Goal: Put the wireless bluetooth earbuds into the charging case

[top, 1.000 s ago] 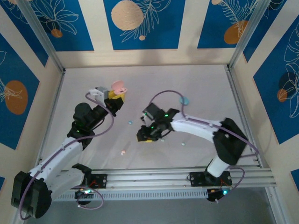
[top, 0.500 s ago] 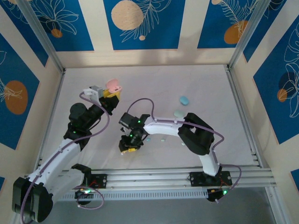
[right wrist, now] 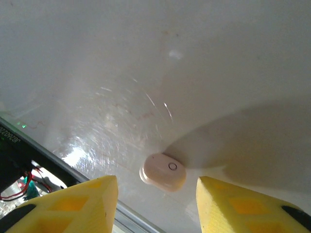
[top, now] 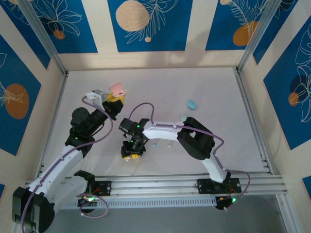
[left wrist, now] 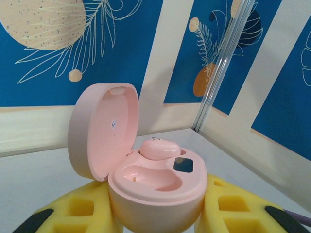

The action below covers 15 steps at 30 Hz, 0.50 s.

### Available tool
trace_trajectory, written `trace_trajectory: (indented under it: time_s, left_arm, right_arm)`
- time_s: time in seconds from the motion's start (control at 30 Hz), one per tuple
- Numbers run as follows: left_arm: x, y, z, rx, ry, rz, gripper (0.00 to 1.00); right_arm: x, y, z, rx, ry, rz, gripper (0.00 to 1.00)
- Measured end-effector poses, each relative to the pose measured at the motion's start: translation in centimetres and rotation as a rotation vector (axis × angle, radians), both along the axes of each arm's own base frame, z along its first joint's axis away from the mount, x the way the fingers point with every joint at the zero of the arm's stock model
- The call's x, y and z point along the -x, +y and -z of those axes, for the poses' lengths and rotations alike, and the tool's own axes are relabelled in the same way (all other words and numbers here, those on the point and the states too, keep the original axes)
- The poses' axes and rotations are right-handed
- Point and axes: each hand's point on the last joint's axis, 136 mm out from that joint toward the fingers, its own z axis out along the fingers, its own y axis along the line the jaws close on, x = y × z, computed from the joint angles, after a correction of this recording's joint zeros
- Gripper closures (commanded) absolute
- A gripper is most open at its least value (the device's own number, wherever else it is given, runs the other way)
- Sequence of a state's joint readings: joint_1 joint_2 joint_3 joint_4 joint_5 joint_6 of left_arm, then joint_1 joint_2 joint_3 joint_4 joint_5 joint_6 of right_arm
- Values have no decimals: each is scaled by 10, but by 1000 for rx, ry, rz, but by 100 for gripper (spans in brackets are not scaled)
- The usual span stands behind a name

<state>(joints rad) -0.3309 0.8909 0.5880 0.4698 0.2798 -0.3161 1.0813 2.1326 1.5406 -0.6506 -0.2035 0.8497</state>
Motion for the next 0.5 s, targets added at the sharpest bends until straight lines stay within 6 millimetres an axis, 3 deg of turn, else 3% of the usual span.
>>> trace_trajectory:
  time_s: [0.5]
  left_arm:
    - [5,2,-1,-1,3,-1,76]
  right_arm:
    - [-1,0,8,188,-89,-77,68]
